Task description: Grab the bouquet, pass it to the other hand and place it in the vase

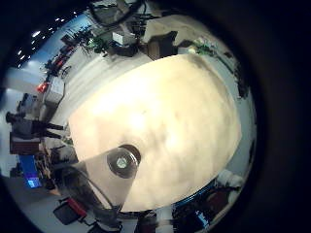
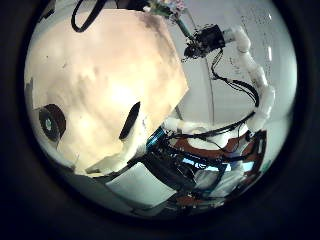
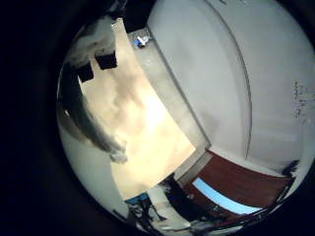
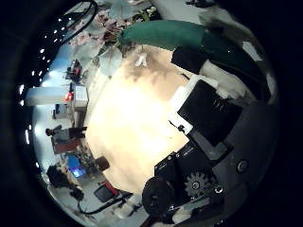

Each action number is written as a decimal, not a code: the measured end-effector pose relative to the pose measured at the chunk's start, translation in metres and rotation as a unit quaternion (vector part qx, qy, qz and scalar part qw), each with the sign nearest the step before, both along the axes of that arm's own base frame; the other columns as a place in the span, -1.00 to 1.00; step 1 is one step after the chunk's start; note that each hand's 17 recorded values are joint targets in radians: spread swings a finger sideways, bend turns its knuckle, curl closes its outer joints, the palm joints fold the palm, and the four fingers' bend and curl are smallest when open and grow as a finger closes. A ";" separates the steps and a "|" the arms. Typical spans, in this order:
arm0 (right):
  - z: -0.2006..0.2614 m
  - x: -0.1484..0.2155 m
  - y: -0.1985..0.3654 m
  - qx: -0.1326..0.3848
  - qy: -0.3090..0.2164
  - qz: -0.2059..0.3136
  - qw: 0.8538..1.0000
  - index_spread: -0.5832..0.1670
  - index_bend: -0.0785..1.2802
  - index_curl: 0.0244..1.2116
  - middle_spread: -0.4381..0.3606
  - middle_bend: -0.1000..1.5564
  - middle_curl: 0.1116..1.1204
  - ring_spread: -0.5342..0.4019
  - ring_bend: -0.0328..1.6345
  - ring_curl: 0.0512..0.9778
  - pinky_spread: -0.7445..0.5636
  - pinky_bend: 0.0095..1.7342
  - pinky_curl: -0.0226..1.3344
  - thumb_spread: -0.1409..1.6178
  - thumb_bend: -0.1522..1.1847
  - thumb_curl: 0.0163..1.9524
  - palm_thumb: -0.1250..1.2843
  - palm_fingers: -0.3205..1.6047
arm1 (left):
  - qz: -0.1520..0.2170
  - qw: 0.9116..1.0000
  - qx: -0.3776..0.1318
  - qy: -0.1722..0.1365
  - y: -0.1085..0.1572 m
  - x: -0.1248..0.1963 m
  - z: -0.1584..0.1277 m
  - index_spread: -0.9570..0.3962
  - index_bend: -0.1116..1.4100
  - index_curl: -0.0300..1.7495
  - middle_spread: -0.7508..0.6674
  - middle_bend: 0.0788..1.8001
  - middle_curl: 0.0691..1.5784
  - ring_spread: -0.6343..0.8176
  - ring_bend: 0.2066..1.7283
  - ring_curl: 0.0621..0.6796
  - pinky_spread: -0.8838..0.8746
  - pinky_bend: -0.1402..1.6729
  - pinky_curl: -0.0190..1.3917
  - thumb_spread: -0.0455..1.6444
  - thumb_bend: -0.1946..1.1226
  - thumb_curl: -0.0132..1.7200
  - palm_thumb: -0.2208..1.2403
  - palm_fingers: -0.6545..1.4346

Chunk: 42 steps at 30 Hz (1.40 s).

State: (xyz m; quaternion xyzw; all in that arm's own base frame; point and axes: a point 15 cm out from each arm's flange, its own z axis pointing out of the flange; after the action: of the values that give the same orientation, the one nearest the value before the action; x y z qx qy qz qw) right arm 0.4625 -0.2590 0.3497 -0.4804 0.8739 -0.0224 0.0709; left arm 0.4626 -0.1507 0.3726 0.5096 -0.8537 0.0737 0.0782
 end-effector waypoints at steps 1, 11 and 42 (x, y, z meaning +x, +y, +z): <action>0.012 -0.004 0.000 0.009 -0.016 0.003 1.000 -0.07 0.77 0.45 -0.20 0.74 0.32 -0.25 0.79 0.25 -0.14 0.67 -0.18 0.22 -0.59 -0.19 0.84 0.53 | 0.002 1.000 -0.001 0.001 0.000 0.000 0.000 0.50 -0.61 -0.56 0.44 -0.87 -0.65 0.54 -0.63 -0.55 0.61 -0.42 -0.76 0.36 -0.74 -0.60 -0.14 -0.23; 0.095 -0.027 0.027 0.101 -0.146 0.054 0.983 -0.02 0.82 0.41 -0.18 0.76 0.27 -0.24 0.79 0.28 -0.14 0.62 -0.09 0.18 -0.61 -0.07 0.85 0.53 | 0.031 0.997 -0.061 0.027 -0.002 -0.001 0.007 0.50 -0.61 -0.55 0.41 -0.87 -0.65 0.54 -0.63 -0.56 0.59 -0.43 -0.76 0.37 -0.74 -0.60 -0.14 -0.19; 0.220 -0.058 0.250 0.470 -0.368 0.374 0.710 0.05 0.90 0.30 -0.16 0.80 0.18 -0.22 0.80 0.28 -0.16 0.49 0.14 0.13 -0.69 0.15 0.85 0.54 | 0.056 0.809 -0.562 0.162 -0.028 -0.008 0.149 0.56 -0.64 -0.59 0.37 -0.84 -0.59 0.50 -0.60 -0.55 0.56 -0.42 -0.76 0.29 -0.74 -0.62 -0.33 -0.17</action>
State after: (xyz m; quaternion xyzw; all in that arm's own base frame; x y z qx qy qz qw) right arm 0.4045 -0.0091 0.5694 -0.6266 0.4248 0.2442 0.6061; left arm 0.4544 -0.1786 0.5215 0.4286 -0.6081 0.4612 0.4835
